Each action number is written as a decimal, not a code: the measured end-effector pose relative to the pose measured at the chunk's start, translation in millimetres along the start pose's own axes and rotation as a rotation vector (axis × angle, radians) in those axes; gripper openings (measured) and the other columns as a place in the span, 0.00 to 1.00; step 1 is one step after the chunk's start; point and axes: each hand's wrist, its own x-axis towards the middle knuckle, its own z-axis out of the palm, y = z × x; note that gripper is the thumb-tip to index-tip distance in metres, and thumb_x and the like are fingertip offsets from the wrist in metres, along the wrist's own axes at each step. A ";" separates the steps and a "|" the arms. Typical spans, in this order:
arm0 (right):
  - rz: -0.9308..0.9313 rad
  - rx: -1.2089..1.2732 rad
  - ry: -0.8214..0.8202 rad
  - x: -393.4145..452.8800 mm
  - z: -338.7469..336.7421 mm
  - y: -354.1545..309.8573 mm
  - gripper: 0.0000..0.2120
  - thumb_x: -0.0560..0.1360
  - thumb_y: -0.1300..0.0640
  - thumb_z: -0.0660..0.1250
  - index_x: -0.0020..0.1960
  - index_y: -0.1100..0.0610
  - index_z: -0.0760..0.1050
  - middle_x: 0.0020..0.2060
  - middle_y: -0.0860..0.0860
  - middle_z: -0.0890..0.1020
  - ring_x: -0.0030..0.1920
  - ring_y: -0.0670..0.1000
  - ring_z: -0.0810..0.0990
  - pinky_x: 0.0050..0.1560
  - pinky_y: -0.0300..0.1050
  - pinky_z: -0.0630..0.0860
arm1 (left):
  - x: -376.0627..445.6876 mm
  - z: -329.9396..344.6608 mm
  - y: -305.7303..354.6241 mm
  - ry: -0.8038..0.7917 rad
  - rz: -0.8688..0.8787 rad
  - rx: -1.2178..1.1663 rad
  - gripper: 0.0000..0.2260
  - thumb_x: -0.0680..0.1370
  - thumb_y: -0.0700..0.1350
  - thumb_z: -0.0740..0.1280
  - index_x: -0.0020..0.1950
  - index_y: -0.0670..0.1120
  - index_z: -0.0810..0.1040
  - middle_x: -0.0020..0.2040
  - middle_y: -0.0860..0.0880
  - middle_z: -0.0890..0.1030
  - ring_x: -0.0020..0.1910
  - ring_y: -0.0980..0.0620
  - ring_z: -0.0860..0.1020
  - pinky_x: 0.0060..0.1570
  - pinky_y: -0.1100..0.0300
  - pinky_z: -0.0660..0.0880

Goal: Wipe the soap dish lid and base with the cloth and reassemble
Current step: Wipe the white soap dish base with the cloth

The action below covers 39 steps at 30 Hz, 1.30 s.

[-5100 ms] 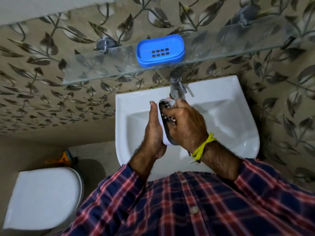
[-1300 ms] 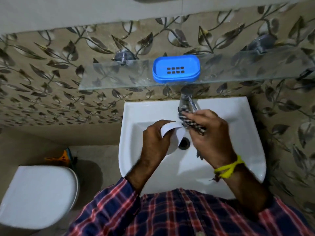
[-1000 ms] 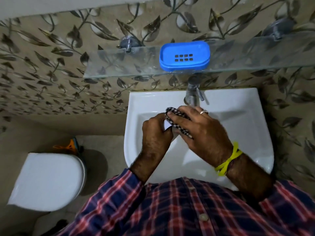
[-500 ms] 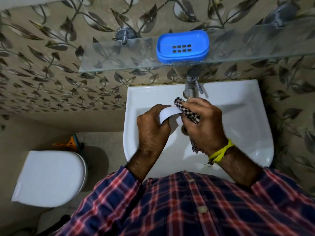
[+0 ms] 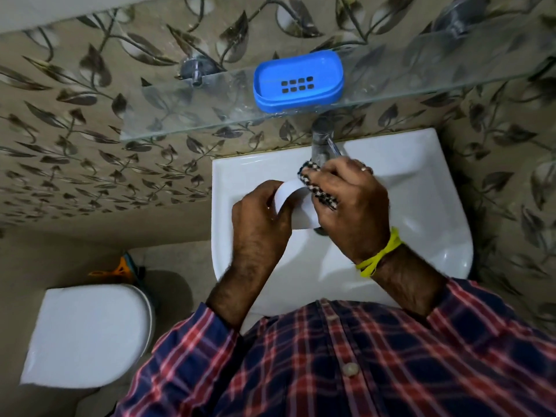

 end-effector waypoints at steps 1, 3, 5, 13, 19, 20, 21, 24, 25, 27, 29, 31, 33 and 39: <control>-0.050 -0.030 0.012 3.1 -1.7 -2.4 0.14 0.69 0.65 0.72 0.55 0.59 0.83 0.44 0.57 0.82 0.45 0.61 0.81 0.43 0.52 0.78 | 2.9 -0.5 2.0 -0.008 0.010 0.071 0.04 0.76 0.47 0.73 0.47 0.47 0.83 0.41 0.51 0.84 0.41 0.49 0.81 0.41 0.57 0.77; -0.128 -0.065 0.033 4.0 -1.6 -9.3 0.14 0.71 0.66 0.72 0.55 0.58 0.83 0.45 0.57 0.82 0.44 0.61 0.80 0.41 0.52 0.77 | 8.7 -2.8 4.9 0.023 0.005 0.093 0.01 0.73 0.44 0.72 0.42 0.48 0.81 0.37 0.51 0.83 0.39 0.45 0.82 0.40 0.55 0.77; -0.167 -0.066 0.030 -0.6 -1.8 -10.2 0.15 0.72 0.68 0.70 0.58 0.58 0.82 0.46 0.57 0.82 0.44 0.61 0.80 0.42 0.53 0.78 | 10.0 -7.0 3.8 0.077 0.024 0.065 0.01 0.72 0.43 0.70 0.41 0.47 0.82 0.36 0.51 0.83 0.38 0.45 0.82 0.40 0.52 0.79; -0.124 0.006 -0.039 -10.3 7.5 -17.3 0.15 0.72 0.68 0.70 0.57 0.57 0.83 0.46 0.57 0.82 0.44 0.60 0.79 0.42 0.53 0.77 | -3.5 -0.4 -7.0 0.095 -0.063 0.009 0.03 0.73 0.39 0.72 0.39 0.45 0.81 0.33 0.53 0.81 0.34 0.52 0.78 0.37 0.55 0.76; -0.008 0.021 -0.037 -0.2 3.0 5.8 0.16 0.71 0.68 0.69 0.56 0.57 0.83 0.47 0.57 0.83 0.47 0.62 0.81 0.44 0.54 0.78 | -10.0 -7.8 -6.8 0.195 -0.038 -0.080 0.04 0.75 0.42 0.75 0.43 0.41 0.85 0.38 0.47 0.85 0.38 0.47 0.83 0.40 0.51 0.80; -0.023 0.017 -0.029 -1.5 4.4 3.5 0.16 0.71 0.69 0.69 0.56 0.57 0.84 0.47 0.57 0.83 0.47 0.62 0.81 0.45 0.55 0.79 | -10.7 -6.4 -6.1 0.193 -0.063 -0.106 0.04 0.75 0.40 0.76 0.43 0.40 0.85 0.38 0.47 0.85 0.38 0.45 0.83 0.40 0.50 0.80; -0.066 0.004 -0.008 -3.3 6.5 -1.8 0.16 0.71 0.69 0.69 0.56 0.57 0.84 0.47 0.57 0.83 0.46 0.62 0.80 0.44 0.54 0.79 | -10.2 -6.2 -6.0 0.201 -0.076 -0.131 0.03 0.74 0.39 0.76 0.42 0.40 0.84 0.38 0.47 0.85 0.38 0.45 0.83 0.40 0.49 0.81; -0.149 -0.005 0.039 -8.7 9.8 -11.8 0.16 0.73 0.68 0.68 0.58 0.55 0.83 0.49 0.56 0.83 0.46 0.62 0.80 0.46 0.53 0.78 | -9.1 -9.1 -9.8 0.252 -0.056 -0.193 0.01 0.74 0.37 0.74 0.43 0.40 0.84 0.38 0.47 0.84 0.37 0.48 0.82 0.40 0.51 0.81; -0.127 0.003 0.056 -7.1 9.3 -8.7 0.17 0.73 0.68 0.68 0.58 0.55 0.83 0.50 0.56 0.83 0.46 0.62 0.80 0.47 0.53 0.78 | -10.1 -10.1 -10.4 0.264 -0.047 -0.210 0.01 0.75 0.37 0.74 0.44 0.40 0.85 0.39 0.47 0.85 0.38 0.47 0.83 0.40 0.51 0.81; -0.051 0.027 0.069 -2.2 7.4 2.6 0.18 0.71 0.69 0.68 0.57 0.55 0.83 0.49 0.56 0.83 0.47 0.63 0.81 0.47 0.52 0.78 | -14.7 -8.6 -7.7 0.260 -0.051 -0.241 0.02 0.75 0.37 0.75 0.46 0.39 0.85 0.41 0.46 0.86 0.41 0.47 0.84 0.42 0.52 0.81; -0.047 0.008 0.054 -1.8 6.0 9.8 0.18 0.70 0.69 0.67 0.55 0.55 0.84 0.47 0.56 0.83 0.46 0.63 0.81 0.45 0.52 0.78 | -18.2 -6.6 -4.3 0.205 -0.119 -0.278 0.02 0.76 0.37 0.75 0.47 0.39 0.85 0.42 0.46 0.85 0.41 0.50 0.83 0.44 0.52 0.81; -0.112 -0.054 0.035 -2.5 6.2 10.2 0.16 0.70 0.68 0.68 0.54 0.55 0.84 0.46 0.56 0.83 0.45 0.62 0.80 0.43 0.52 0.78 | -14.5 -8.4 -6.5 0.116 -0.173 -0.181 0.03 0.76 0.41 0.75 0.48 0.42 0.85 0.43 0.48 0.86 0.43 0.50 0.83 0.47 0.50 0.81; -0.187 -0.112 0.028 -1.0 6.7 7.8 0.16 0.70 0.68 0.69 0.53 0.55 0.84 0.46 0.56 0.84 0.44 0.61 0.80 0.43 0.51 0.77 | -7.9 -12.5 -4.1 0.021 -0.127 0.046 0.05 0.76 0.46 0.75 0.50 0.47 0.85 0.45 0.50 0.86 0.46 0.48 0.83 0.48 0.49 0.80; -0.306 -0.101 0.055 0.2 9.0 -5.1 0.16 0.73 0.69 0.66 0.54 0.55 0.84 0.49 0.56 0.84 0.42 0.60 0.79 0.43 0.51 0.77 | 7.4 -11.6 16.9 -0.054 -0.065 0.416 0.05 0.73 0.47 0.73 0.43 0.46 0.81 0.42 0.42 0.85 0.43 0.36 0.80 0.35 0.57 0.66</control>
